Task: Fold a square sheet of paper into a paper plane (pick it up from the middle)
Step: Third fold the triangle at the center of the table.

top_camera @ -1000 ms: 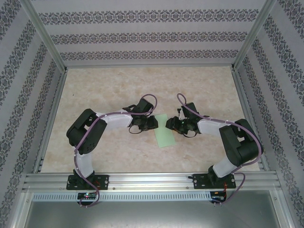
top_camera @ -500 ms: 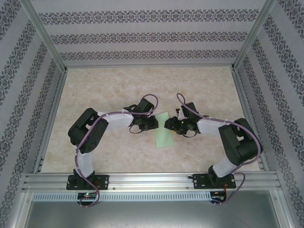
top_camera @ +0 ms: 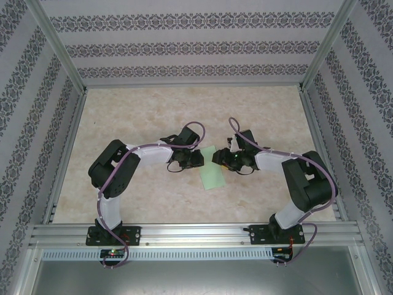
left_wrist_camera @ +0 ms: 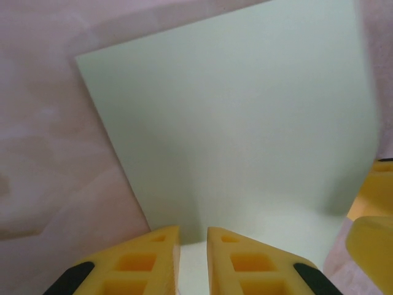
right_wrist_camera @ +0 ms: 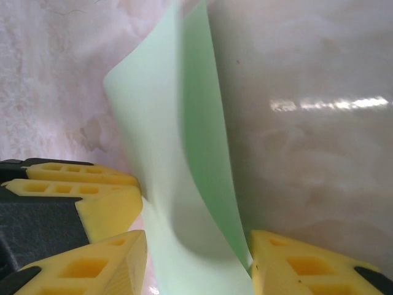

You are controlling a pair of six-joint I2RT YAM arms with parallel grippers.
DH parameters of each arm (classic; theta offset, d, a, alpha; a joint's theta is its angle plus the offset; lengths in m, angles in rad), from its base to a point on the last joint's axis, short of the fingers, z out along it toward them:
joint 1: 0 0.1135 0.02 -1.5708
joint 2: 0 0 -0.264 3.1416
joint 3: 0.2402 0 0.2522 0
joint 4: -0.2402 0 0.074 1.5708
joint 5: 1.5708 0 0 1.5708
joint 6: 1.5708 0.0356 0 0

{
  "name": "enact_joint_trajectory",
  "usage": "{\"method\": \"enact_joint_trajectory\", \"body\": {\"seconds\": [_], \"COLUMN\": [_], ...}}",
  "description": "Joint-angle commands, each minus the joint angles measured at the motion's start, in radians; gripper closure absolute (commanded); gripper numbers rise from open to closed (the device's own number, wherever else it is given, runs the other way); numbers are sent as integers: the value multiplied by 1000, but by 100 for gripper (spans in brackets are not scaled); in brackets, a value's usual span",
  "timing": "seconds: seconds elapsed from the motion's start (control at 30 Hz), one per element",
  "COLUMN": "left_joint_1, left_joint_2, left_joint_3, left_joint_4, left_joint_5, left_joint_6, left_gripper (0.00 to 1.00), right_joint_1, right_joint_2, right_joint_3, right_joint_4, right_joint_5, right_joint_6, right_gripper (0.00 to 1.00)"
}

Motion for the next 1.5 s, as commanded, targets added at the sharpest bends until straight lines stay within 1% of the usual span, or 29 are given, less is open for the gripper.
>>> {"method": "enact_joint_trajectory", "body": {"seconds": [0.0, 0.3, 0.4, 0.5, 0.6, 0.9, 1.0, 1.1, 1.17, 1.27, 1.33, 1.47], "left_joint_1": [-12, -11, -11, -12, -11, -11, -12, -11, -11, -12, -14, -16], "left_joint_2": [10, 6, 6, 10, 9, 12, 21, 23, 25, 29, 21, 17], "left_joint_3": [25, 27, 29, 31, 32, 24, 26, 33, 36, 41, 45, 63], "left_joint_4": [-27, -40, -45, -43, -49, -48, -40, -40, -38, -24, -17, -42], "left_joint_5": [-15, -21, -24, -21, -26, -30, -28, -22, -23, -3, 15, 16], "left_joint_6": [22, 26, 29, 28, 29, 30, 31, 30, 34, 62, 98, 158], "left_gripper": [80, 80, 80, 80, 80, 80, 80, 81, 81, 81, 81, 81], "right_joint_1": [-13, -34, -43, -45, -48, -50, -44, -42, -41, -34, -30, -30], "right_joint_2": [35, 27, 26, 45, 44, -53, -81, -123, -130, -122, -109, -57], "right_joint_3": [36, 3, 3, 35, 41, -26, -71, -110, -124, -116, -100, -40], "right_joint_4": [48, 63, 98, 72, 47, -42, -4, 2, 32, 37, 42, 4], "right_joint_5": [-53, -58, -109, -145, -149, -108, -138, -132, -156, -170, -170, -134], "right_joint_6": [-28, -44, -57, -87, -107, -105, -68, -57, -37, -25, -21, -30], "right_gripper": [53, 52, 52, 51, 52, 52, 52, 52, 53, 59, 60, 61]}}
